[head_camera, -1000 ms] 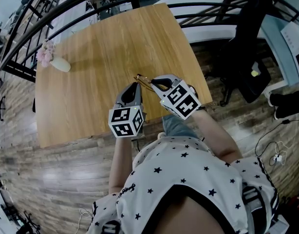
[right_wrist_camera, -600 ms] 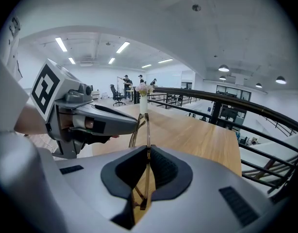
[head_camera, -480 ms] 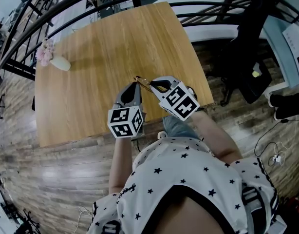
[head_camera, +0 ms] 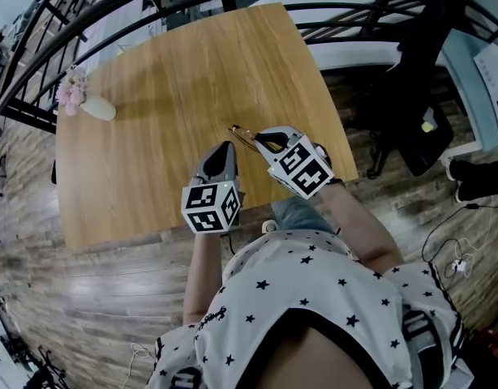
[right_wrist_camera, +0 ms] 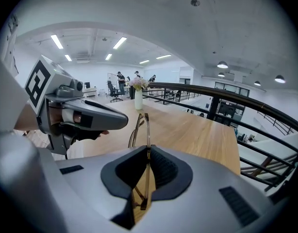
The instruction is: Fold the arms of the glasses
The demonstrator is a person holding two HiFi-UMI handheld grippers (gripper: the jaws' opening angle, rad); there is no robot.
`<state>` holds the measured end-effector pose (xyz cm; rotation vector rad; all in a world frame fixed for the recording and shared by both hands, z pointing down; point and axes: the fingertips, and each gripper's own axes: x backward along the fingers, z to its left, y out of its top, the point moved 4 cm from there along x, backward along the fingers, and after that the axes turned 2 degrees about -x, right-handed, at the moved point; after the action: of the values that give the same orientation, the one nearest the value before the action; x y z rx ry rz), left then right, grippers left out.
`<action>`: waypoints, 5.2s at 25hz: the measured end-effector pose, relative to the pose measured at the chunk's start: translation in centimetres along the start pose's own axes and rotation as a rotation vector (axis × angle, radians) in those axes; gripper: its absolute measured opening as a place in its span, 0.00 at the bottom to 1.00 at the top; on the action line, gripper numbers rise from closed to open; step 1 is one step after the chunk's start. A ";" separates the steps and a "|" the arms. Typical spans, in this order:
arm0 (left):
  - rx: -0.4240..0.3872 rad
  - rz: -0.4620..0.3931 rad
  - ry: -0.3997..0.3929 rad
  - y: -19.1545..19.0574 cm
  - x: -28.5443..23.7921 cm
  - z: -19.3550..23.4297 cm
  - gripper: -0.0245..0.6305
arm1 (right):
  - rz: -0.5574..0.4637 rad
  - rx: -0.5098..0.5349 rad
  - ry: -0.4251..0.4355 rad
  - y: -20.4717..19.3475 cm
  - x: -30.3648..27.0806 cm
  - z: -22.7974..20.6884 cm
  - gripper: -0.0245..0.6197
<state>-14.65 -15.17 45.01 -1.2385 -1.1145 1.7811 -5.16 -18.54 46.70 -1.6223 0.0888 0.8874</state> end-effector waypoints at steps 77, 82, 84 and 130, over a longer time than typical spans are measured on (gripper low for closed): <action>0.184 0.142 0.048 -5.5 -2.0 2.0 0.05 | 0.400 0.218 0.045 -8.8 -8.9 -1.3 0.11; 0.190 0.142 0.050 -5.6 -1.6 1.7 0.05 | 0.394 0.183 0.053 -8.7 -8.8 -1.3 0.11; 0.190 0.138 0.053 -5.5 -1.4 1.6 0.05 | 0.390 0.179 0.049 -8.7 -8.8 -1.3 0.11; 0.123 0.015 0.029 -6.3 7.8 -4.0 0.05 | -0.217 -0.237 -0.115 -5.8 9.1 6.3 0.08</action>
<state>-12.88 -4.78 47.29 -1.1982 -0.9665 1.8086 1.14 -7.73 46.21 -1.7562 -0.2772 0.8439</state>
